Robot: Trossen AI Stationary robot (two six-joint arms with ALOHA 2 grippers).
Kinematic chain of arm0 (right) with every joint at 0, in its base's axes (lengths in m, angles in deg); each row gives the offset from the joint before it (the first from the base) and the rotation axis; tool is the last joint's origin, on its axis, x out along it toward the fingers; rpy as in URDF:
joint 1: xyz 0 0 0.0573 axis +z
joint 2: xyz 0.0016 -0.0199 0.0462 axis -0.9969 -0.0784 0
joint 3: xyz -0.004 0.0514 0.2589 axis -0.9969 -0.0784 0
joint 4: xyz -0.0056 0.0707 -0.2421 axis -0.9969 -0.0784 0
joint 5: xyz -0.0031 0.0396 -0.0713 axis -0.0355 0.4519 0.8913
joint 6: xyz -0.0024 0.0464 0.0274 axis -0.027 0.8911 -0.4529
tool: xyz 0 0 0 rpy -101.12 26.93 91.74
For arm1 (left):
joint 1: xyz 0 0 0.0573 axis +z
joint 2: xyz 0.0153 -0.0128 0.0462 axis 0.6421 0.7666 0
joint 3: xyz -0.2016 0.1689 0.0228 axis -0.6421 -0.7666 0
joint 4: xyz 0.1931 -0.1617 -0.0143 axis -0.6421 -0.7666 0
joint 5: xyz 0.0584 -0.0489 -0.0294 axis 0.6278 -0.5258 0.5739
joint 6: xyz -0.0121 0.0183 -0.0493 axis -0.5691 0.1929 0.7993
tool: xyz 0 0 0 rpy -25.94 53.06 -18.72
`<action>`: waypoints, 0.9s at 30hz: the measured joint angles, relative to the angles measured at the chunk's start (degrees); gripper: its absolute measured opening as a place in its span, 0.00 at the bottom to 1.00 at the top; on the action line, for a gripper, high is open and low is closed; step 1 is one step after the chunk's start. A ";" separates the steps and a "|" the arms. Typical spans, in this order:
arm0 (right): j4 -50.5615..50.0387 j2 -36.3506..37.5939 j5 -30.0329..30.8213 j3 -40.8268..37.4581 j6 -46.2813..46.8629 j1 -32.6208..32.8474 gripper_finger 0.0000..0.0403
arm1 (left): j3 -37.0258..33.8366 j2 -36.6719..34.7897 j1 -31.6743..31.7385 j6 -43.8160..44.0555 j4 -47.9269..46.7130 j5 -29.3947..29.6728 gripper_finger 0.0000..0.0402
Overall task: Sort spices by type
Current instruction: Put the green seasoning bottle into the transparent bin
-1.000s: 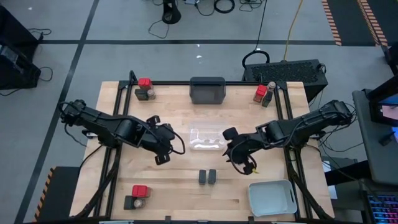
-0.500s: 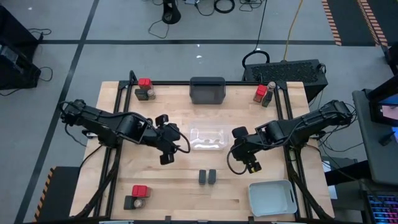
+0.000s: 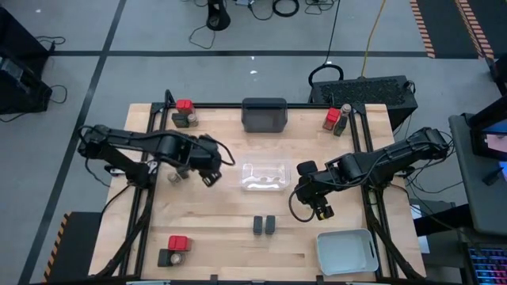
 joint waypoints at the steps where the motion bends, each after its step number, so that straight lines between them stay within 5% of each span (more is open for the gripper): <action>1: 0.00 0.01 0.00 0.00 -0.02 0.00 0.39 | 0.00 0.00 0.87 1.76 -2.10 0.00 0.52; 12: -0.04 0.01 0.00 -0.02 0.00 0.00 0.39 | -1.04 -0.03 9.73 6.91 -7.17 -4.30 0.52; 27: -3.16 0.01 0.02 -0.04 -0.20 0.00 0.39 | -17.74 -3.26 17.51 2.41 -7.37 -16.28 0.52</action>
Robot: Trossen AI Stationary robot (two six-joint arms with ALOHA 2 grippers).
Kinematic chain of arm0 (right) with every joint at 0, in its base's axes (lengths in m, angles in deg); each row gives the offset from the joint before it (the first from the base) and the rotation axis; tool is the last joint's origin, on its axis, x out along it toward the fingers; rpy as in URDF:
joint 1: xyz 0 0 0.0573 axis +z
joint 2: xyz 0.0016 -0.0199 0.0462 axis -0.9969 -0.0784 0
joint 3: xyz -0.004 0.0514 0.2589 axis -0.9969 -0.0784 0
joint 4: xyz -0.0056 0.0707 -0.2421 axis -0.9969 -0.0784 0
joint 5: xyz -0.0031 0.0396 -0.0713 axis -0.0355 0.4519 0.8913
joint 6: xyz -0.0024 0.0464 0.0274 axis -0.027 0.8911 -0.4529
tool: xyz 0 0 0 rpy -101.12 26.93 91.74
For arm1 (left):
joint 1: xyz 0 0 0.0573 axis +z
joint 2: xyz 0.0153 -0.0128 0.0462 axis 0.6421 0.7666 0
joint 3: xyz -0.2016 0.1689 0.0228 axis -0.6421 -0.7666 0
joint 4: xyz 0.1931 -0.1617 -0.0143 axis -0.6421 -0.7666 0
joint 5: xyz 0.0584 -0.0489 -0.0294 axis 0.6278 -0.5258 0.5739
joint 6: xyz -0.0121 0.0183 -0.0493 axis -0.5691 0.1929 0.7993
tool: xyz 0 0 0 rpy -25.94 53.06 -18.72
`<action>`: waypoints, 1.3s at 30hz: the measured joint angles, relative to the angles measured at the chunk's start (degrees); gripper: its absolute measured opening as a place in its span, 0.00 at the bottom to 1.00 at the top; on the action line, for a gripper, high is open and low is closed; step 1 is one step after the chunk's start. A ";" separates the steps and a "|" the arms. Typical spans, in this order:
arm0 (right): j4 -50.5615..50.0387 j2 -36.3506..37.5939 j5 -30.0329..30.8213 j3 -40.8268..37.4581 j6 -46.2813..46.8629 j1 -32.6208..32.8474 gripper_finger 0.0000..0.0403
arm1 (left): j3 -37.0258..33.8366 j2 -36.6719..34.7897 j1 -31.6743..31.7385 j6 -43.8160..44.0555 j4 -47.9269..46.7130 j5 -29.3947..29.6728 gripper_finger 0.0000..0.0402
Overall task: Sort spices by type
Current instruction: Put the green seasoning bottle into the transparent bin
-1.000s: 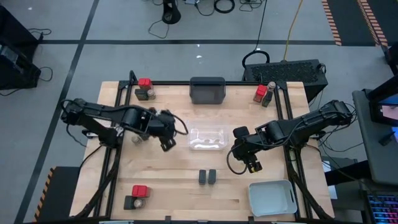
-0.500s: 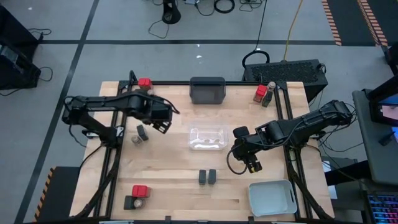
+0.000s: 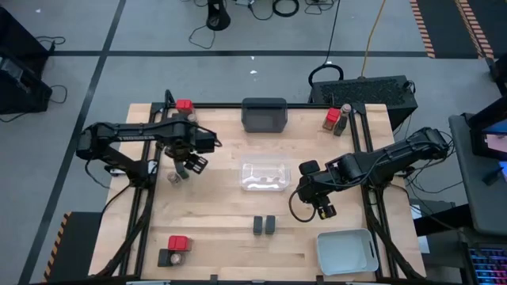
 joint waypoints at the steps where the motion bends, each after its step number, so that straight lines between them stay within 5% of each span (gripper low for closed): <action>1: 0.04 0.00 0.00 -0.01 0.00 0.00 0.39 | -1.00 -0.83 0.84 -0.13 0.01 -0.24 0.52; 7: 0.18 0.02 0.02 -1.70 0.13 0.00 0.39 | -5.89 -7.65 4.99 -0.92 0.31 -0.84 0.52; 15: 0.34 0.04 0.02 -4.09 -0.11 0.00 0.39 | -10.96 -15.15 9.42 9.38 3.65 -0.08 0.52; 39: 2.22 0.04 0.02 -4.48 -3.07 -0.01 0.39 | -12.31 -10.54 9.23 25.42 6.12 -0.56 0.52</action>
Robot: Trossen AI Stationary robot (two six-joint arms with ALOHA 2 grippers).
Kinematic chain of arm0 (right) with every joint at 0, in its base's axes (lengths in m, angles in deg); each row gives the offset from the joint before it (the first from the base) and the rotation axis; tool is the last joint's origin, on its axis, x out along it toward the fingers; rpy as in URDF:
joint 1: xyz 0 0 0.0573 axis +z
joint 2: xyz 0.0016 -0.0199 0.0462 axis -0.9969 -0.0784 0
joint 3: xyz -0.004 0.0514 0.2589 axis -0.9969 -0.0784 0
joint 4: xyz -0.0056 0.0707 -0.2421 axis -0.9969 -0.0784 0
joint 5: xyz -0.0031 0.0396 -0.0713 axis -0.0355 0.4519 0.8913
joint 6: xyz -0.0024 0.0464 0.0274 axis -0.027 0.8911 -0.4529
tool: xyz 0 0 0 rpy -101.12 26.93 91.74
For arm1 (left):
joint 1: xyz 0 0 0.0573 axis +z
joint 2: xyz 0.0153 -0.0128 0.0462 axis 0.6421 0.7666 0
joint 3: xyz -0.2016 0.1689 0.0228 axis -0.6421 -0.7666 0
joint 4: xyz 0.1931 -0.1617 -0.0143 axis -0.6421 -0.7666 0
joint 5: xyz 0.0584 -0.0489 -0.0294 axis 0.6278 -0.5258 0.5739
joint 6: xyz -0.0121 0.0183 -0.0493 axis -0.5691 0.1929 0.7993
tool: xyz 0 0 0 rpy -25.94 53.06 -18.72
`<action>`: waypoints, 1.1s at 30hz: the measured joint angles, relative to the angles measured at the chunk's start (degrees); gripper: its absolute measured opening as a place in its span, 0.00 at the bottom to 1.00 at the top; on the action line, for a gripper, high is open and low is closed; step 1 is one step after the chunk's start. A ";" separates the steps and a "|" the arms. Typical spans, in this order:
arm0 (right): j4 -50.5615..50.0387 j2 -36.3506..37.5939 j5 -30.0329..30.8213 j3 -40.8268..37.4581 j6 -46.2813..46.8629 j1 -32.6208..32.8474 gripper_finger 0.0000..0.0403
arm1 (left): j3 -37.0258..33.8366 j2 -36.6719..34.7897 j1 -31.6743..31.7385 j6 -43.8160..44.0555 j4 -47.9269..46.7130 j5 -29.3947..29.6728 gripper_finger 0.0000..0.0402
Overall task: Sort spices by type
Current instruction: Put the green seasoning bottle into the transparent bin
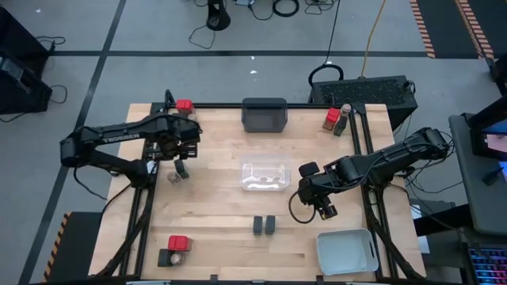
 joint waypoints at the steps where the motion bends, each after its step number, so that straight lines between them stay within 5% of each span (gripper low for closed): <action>1: 0.00 0.00 0.00 0.00 -0.16 0.01 0.39 | 0.00 0.11 -0.13 0.07 -0.01 -0.14 0.52; 17: 0.13 -0.01 0.00 0.00 -0.65 0.01 0.39 | -0.18 0.28 -1.27 -1.37 3.45 -0.76 0.52; 25: 0.87 -0.02 0.00 0.00 -1.09 0.01 0.39 | -8.47 0.31 -1.27 -2.79 7.81 -3.47 0.52; 33: 1.44 -0.02 0.00 0.02 -2.33 -0.01 0.39 | -8.91 0.04 -1.27 -3.62 11.98 -2.18 0.52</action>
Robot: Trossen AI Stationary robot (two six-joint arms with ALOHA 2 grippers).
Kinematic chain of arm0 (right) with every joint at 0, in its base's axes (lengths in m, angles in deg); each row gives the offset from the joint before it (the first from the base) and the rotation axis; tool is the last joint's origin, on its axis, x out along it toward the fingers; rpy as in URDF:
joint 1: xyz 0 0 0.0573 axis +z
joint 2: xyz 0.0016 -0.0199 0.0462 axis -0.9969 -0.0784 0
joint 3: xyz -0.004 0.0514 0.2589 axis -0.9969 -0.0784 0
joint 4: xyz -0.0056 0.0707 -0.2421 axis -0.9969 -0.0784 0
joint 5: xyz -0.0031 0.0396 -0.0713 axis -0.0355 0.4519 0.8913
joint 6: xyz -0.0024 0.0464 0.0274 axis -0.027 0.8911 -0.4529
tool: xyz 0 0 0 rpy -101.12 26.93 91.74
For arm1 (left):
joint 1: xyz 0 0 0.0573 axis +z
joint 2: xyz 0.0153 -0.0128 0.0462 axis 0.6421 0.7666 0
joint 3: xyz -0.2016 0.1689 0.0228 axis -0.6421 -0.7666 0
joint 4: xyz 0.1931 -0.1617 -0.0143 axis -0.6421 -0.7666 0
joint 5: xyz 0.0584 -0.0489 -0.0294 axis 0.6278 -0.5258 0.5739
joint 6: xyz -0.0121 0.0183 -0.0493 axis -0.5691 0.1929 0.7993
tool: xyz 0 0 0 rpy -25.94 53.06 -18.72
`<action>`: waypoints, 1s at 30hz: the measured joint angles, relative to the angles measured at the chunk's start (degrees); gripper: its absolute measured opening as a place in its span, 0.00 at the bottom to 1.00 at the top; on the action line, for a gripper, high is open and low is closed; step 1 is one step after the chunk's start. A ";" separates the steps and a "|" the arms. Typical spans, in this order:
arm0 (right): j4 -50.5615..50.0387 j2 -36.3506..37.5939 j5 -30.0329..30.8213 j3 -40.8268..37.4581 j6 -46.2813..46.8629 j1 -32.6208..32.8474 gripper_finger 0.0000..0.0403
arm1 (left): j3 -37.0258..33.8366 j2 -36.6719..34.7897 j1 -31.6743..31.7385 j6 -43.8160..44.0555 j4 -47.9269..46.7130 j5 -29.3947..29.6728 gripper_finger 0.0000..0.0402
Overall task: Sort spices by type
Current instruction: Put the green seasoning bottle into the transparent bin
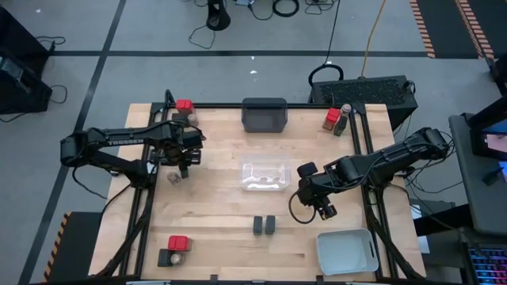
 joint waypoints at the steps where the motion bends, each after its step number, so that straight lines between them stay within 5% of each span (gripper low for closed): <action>1: 0.11 0.00 0.00 0.00 0.00 0.00 0.39 | -0.01 0.00 0.00 -0.28 0.22 0.01 0.52; 30: 1.53 -0.01 0.02 0.00 -1.09 0.00 0.39 | 0.79 -3.74 0.11 2.17 -3.33 0.58 0.52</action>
